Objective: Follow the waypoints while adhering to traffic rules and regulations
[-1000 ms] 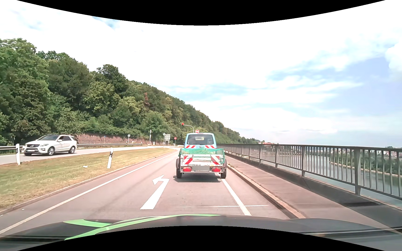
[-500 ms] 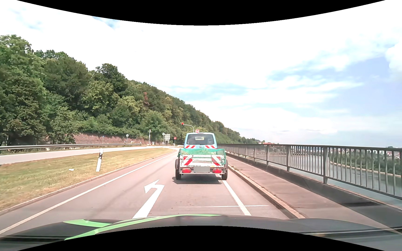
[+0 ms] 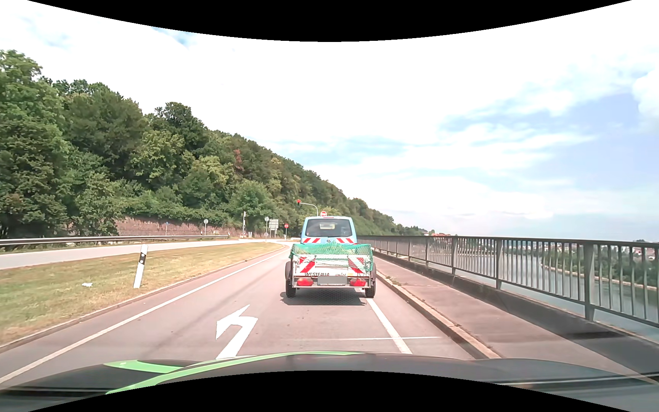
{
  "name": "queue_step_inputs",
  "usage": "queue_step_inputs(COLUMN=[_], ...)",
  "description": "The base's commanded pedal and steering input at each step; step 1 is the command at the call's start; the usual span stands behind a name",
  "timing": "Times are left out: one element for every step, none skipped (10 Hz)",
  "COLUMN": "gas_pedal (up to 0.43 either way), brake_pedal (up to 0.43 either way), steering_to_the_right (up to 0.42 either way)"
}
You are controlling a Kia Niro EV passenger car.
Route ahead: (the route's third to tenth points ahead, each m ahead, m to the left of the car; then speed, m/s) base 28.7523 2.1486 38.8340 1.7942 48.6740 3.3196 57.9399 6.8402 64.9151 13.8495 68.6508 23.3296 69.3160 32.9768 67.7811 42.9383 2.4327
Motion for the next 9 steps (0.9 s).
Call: queue_step_inputs(gas_pedal=[0.000,0.000,0.000,0.000,0.000,0.000,0.000,0.000,0.000], brake_pedal=[0.000,0.006,0.006,0.012,0.037,0.055,0.067,0.073,0.091], steering_to_the_right=[-0.001,-0.001,-0.001,-0.001,-0.001,-0.001,-0.001,-0.001,-0.001])
